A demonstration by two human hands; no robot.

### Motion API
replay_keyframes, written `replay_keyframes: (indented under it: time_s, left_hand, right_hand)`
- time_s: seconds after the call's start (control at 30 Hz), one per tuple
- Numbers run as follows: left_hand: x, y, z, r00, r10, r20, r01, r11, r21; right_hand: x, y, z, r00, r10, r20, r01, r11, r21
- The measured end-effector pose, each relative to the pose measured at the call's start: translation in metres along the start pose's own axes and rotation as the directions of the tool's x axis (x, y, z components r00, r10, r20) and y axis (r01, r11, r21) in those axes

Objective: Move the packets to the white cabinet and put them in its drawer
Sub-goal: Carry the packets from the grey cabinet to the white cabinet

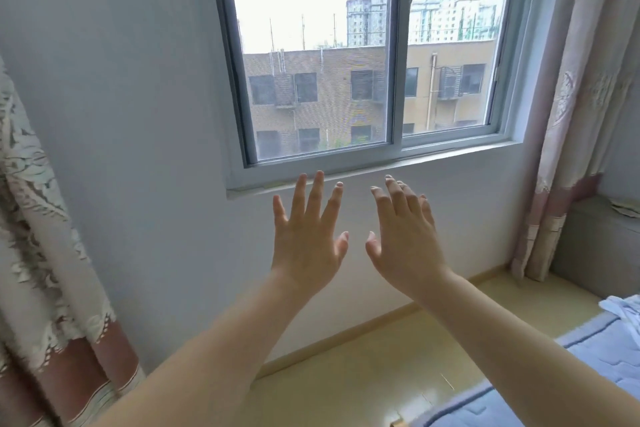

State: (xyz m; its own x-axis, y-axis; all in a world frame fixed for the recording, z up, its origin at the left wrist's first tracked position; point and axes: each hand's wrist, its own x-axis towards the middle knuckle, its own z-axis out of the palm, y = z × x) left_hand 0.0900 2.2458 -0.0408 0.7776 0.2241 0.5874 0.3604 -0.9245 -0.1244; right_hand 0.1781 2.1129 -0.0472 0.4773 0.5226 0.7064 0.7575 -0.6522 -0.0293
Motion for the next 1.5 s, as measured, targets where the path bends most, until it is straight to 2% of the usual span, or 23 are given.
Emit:
replay_keyframes:
  time_s: [0.17,0.37,0.5,0.67,0.83,1.0,1.27,1.5]
  left_hand:
    - [0.112,-0.016,0.084,0.997,0.033,0.070,-0.036,0.999,0.033]
    - [0.252,-0.013,0.205,0.987,0.148,0.065,-0.142,0.986,-0.089]
    - [0.372,0.005,0.287,0.965,0.260,0.038,-0.251,0.956,-0.151]
    - [0.522,0.055,0.369,0.909,0.416,-0.009,-0.404,0.877,-0.259]
    - [0.616,0.150,0.437,0.828,0.560,-0.029,-0.528,0.761,-0.377]
    - [0.674,0.265,0.496,0.741,0.670,-0.045,-0.617,0.653,-0.439]
    - [0.769,0.487,0.578,0.615,0.785,-0.071,-0.721,0.523,-0.455]
    - [0.846,0.675,0.642,0.537,0.843,-0.040,-0.735,0.444,-0.512]
  right_hand:
    - [0.092,0.057,0.088,0.998,0.061,0.007,-0.061,0.998,-0.024]
    - [0.180,0.136,0.209,0.989,0.150,0.011,-0.149,0.987,-0.060]
    - [0.252,0.219,0.278,0.977,0.212,-0.018,-0.212,0.963,-0.168]
    - [0.333,0.338,0.326,0.927,0.374,-0.043,-0.368,0.879,-0.301]
    - [0.358,0.440,0.345,0.845,0.533,-0.042,-0.495,0.750,-0.439]
    - [0.347,0.552,0.366,0.762,0.641,-0.093,-0.595,0.637,-0.489]
    - [0.313,0.782,0.389,0.629,0.773,-0.082,-0.681,0.497,-0.538]
    - [0.307,0.971,0.397,0.510,0.859,-0.040,-0.705,0.391,-0.592]
